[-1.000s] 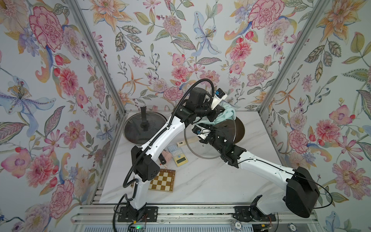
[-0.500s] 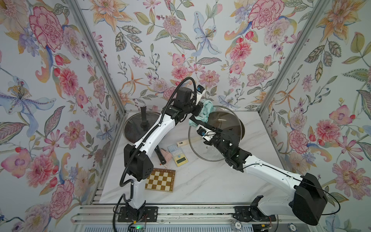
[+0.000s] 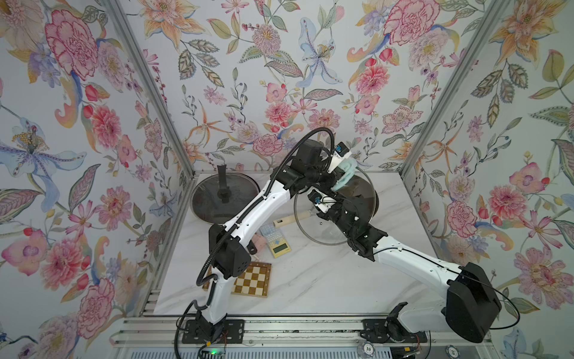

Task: Wipe the pot lid with a cloth
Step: Wipe the pot lid.

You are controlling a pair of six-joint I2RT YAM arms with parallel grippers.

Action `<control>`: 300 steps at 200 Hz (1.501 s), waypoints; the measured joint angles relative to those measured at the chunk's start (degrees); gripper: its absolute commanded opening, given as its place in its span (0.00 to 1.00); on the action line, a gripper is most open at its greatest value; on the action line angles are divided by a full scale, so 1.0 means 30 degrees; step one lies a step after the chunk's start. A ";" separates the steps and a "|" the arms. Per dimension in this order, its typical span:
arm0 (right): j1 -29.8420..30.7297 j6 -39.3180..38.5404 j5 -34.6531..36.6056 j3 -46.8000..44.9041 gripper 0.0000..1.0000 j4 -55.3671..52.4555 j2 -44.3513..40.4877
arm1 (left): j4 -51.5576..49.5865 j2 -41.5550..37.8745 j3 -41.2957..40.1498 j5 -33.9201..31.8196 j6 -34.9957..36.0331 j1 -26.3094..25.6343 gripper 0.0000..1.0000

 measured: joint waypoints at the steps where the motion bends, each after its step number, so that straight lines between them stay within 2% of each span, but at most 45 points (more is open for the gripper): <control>1: -0.0015 0.0015 -0.0029 0.0015 0.00 -0.0022 0.0036 | 0.0066 0.0000 0.0000 0.0044 -0.0007 -0.0022 0.00; 14: -0.0182 0.0124 -0.0510 0.0080 0.00 0.0248 0.0554 | -0.0058 0.0000 0.0000 0.0816 0.0219 -0.0291 0.00; 44: -0.0248 0.0393 -0.1042 0.0372 0.00 0.0641 0.1209 | -0.0466 0.0000 0.0000 0.0685 0.0335 -0.0168 0.00; 66: -0.0328 0.0845 -0.1049 0.0393 0.00 0.0823 0.1355 | -0.0204 0.0000 -0.0007 -0.1625 0.0248 -0.0160 0.00; 85: -0.0408 0.1603 -0.0765 0.0364 0.00 0.1129 0.1370 | 0.1581 -0.0328 -0.0678 -0.4036 -0.0350 -0.0022 0.00; 113: -0.0940 0.4095 -0.0087 -0.0255 0.00 0.2878 0.1377 | 0.6484 -0.3198 -0.5442 -0.6666 -0.2703 0.1319 0.00; 136: -0.1705 0.7016 0.1676 -0.0546 0.00 0.4422 0.1428 | 1.0047 -0.6164 -0.9551 -0.7548 -0.5085 0.3366 0.00; 154: -0.2193 0.9296 0.3694 -0.0539 0.00 0.5683 0.1836 | 1.1788 -0.7781 -1.1067 -0.8043 -0.5982 0.4291 0.00; 186: -0.2637 1.4659 0.8699 0.0991 0.00 0.6805 0.4131 | 1.3005 -0.9012 -1.1387 -0.7366 -0.6790 0.3789 0.00; 208: -0.2674 1.8731 1.1009 0.2841 0.00 0.6222 0.5741 | 1.2896 -0.8765 -1.1533 -0.6594 -0.6987 0.3038 0.00; 262: -0.2550 2.9405 1.2407 0.5654 0.00 0.3534 0.6717 | 1.0965 -0.5989 -1.1562 -0.6470 -0.6921 0.0874 0.00; 300: -0.2535 3.4760 1.2794 0.6178 0.00 0.1545 0.7264 | 0.9967 -0.5362 -1.1132 -0.7512 -0.6907 0.0663 0.00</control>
